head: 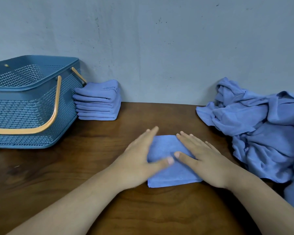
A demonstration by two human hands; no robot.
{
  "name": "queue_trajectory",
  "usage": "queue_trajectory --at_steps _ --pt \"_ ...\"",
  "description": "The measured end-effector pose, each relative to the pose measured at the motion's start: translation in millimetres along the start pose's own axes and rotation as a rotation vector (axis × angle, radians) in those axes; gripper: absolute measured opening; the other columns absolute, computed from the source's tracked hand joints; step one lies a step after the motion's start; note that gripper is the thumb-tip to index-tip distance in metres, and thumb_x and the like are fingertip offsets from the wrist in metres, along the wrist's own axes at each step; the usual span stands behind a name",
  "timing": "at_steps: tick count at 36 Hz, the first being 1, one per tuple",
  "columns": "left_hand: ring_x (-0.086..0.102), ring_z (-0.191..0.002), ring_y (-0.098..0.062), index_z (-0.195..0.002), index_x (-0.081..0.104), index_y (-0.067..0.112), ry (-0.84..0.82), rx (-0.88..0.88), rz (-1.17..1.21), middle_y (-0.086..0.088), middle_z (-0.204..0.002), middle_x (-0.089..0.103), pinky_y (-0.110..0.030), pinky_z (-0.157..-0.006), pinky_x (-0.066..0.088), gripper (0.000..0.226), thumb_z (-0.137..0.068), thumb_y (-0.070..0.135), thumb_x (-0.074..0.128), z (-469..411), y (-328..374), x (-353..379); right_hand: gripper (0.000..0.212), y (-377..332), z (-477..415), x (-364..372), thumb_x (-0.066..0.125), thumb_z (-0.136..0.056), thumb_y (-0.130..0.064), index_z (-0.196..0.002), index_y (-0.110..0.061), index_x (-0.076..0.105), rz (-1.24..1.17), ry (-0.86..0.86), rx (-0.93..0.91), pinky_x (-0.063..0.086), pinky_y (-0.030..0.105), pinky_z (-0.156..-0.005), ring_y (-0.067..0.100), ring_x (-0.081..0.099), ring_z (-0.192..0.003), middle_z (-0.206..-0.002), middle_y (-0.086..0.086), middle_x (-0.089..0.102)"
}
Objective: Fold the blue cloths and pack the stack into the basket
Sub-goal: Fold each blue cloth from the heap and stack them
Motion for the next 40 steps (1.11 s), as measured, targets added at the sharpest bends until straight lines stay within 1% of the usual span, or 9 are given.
queue_trajectory --at_steps 2,4,6,11,15,24,30,34,40 --pt "0.029 -0.147 0.014 -0.161 0.032 0.041 0.252 -0.081 0.213 0.029 -0.16 0.039 -0.023 -0.122 0.026 0.068 -0.101 0.055 0.06 -4 -11 -19 0.06 5 -1 -8 0.035 -0.102 -0.072 -0.155 -0.046 0.041 -0.141 0.159 0.055 0.017 0.031 -0.128 -0.003 0.019 -0.155 -0.16 -0.034 0.028" --pt "0.041 -0.143 0.006 -0.156 0.04 0.038 0.409 -0.16 0.167 0.024 -0.15 0.051 -0.026 -0.117 0.034 0.054 -0.105 0.047 0.055 -7 -22 -32 0.048 10 -3 -18 0.038 -0.1 -0.071 -0.109 -0.036 0.069 -0.191 0.345 0.099 0.038 0.03 -0.106 0.01 0.05 -0.132 -0.128 -0.027 0.059" --pt "0.041 -0.144 -0.001 -0.155 0.041 0.036 0.411 -0.222 0.085 0.022 -0.148 0.051 -0.028 -0.112 0.035 0.054 -0.105 0.051 0.052 -8 -28 -34 0.046 9 -4 -22 0.048 -0.097 -0.069 -0.087 -0.03 0.07 -0.172 0.404 0.15 0.037 0.03 -0.096 0.005 0.048 -0.116 -0.108 -0.025 0.056" --pt "0.018 -0.157 -0.007 -0.162 0.031 0.03 0.184 -0.19 -0.265 0.017 -0.166 0.032 -0.037 -0.129 0.021 0.087 -0.092 0.078 0.051 -7 -17 -13 0.034 5 -10 -10 0.07 -0.084 -0.068 -0.094 -0.035 0.069 -0.151 0.389 0.2 0.045 0.043 -0.106 0.005 0.053 -0.123 -0.126 -0.024 0.06" --pt "0.006 -0.161 -0.006 -0.164 0.025 0.029 0.172 -0.196 -0.288 0.016 -0.17 0.024 -0.037 -0.132 0.012 0.095 -0.09 0.083 0.049 -9 -17 -11 0.014 1 -8 -12 0.079 -0.087 -0.038 -0.09 -0.032 0.068 -0.487 0.38 0.192 0.056 0.039 -0.085 0.005 0.069 -0.089 -0.093 -0.015 0.074" --pt "0.053 -0.132 0.009 -0.157 0.037 0.042 0.209 -0.199 0.364 0.025 -0.137 0.065 -0.033 -0.119 0.04 0.091 -0.081 0.075 0.074 -12 -16 -20 0.025 -24 7 -26 0.073 -0.098 -0.011 -0.118 -0.017 0.06 -1.072 0.453 -0.027 0.06 0.05 -0.093 0.026 0.076 -0.105 -0.113 0.004 0.078" --pt "0.072 -0.116 -0.025 -0.132 0.063 0.028 0.321 -0.172 0.798 0.001 -0.121 0.075 -0.043 -0.099 0.057 0.047 -0.092 0.016 0.082 -12 -12 -20 0.033 -22 8 -30 0.07 -0.099 -0.007 -0.117 -0.02 0.045 -1.102 0.517 -0.114 0.062 0.038 -0.084 0.022 0.076 -0.097 -0.106 0.0 0.078" --pt "0.072 -0.116 -0.033 -0.13 0.063 0.017 0.311 -0.165 1.013 -0.012 -0.127 0.071 -0.057 -0.098 0.057 0.045 -0.093 -0.005 0.074 -13 -12 -20 0.02 -22 6 -34 0.07 -0.099 -0.007 -0.097 -0.018 0.054 -0.865 0.586 -0.194 0.043 0.024 -0.075 0.008 0.05 -0.076 -0.081 -0.011 0.053" --pt "0.072 -0.11 -0.028 -0.129 0.063 0.011 0.346 -0.138 1.199 -0.012 -0.121 0.07 -0.048 -0.097 0.058 0.053 -0.085 -0.018 0.07 -18 -23 -37 0.024 -50 7 -41 0.065 -0.102 -0.006 -0.109 -0.026 0.077 -0.677 0.593 -0.266 0.044 0.018 -0.102 0.014 0.063 -0.119 -0.115 -0.01 0.067"
Point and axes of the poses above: each hand's wrist, its own z-axis away from the middle knuckle, its own x-axis out of the palm, y = z × x, the point moved 5 cm from there along -z, towards the middle knuckle
